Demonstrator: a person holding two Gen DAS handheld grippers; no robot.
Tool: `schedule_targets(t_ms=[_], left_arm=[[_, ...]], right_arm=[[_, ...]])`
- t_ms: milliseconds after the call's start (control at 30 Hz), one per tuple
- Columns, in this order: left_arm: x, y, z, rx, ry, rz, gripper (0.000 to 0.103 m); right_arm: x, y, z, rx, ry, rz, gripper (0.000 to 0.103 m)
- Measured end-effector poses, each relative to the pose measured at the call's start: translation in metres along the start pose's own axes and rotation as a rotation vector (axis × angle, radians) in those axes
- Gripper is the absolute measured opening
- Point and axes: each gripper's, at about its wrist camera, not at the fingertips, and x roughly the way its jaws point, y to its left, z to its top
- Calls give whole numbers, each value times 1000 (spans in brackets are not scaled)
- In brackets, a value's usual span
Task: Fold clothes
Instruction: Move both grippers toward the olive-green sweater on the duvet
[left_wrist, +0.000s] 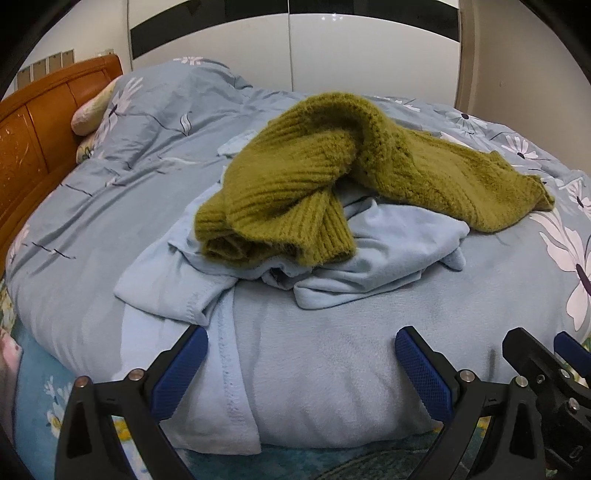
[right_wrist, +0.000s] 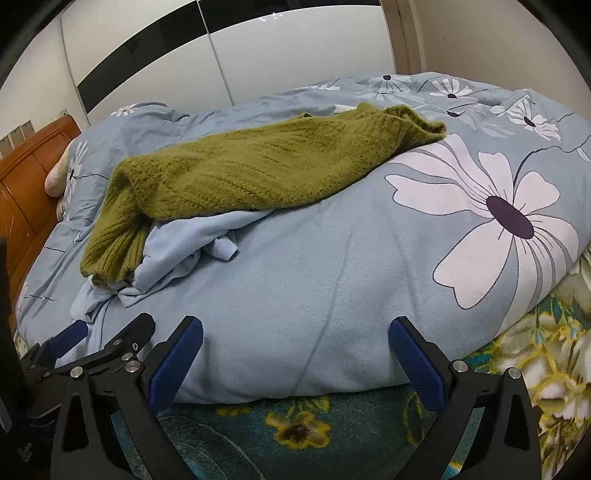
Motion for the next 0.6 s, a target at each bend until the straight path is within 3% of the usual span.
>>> schedule_targets(t_ms=[600], left_arm=[[6, 3, 0, -8, 26, -33, 103]], right_arm=[[3, 2, -1, -8, 12, -5, 101]])
